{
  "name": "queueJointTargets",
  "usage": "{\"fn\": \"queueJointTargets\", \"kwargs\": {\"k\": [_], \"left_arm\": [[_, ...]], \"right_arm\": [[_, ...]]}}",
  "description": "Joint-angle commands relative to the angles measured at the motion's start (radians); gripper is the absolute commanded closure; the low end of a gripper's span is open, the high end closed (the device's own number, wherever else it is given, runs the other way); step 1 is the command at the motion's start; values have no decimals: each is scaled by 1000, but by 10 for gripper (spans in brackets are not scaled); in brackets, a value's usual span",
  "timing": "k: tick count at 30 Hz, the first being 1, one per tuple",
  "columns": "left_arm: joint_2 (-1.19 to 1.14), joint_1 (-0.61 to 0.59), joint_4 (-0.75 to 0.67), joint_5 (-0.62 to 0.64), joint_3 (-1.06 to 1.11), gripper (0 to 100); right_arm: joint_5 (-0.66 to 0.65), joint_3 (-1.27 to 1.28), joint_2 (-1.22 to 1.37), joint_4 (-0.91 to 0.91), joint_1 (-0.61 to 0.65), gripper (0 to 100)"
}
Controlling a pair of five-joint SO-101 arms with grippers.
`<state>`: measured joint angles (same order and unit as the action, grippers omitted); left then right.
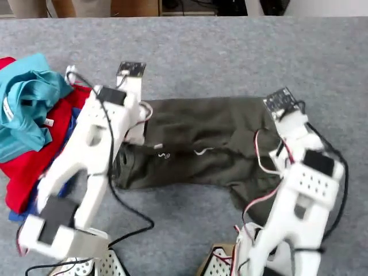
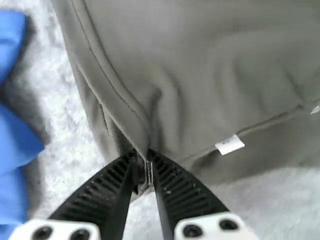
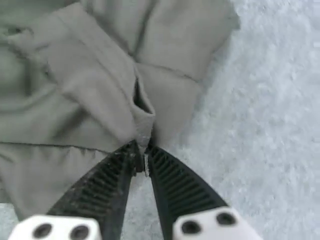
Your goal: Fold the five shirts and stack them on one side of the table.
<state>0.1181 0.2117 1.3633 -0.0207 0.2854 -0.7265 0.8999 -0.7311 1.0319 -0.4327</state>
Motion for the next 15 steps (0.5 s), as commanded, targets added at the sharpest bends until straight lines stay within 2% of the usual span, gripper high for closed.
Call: {"fn": "queueJointTargets", "kwargs": {"k": [1, 3, 7, 11, 15], "left_arm": [[165, 14, -32, -38, 158, 981], [196, 17, -109, -51, 261, 981], [189, 18, -215, -49, 367, 981], [143, -3, -213, -51, 364, 981], [113, -34, -129, -55, 333, 981]], "right_arm": [[-12, 48, -102, -40, -68, 997], [-20, 68, -114, -49, -93, 997], [-118, 128, -124, -58, -131, 997], [-210, 202, -124, -91, -202, 997], [-264, 228, -124, -89, -262, 997]]}}
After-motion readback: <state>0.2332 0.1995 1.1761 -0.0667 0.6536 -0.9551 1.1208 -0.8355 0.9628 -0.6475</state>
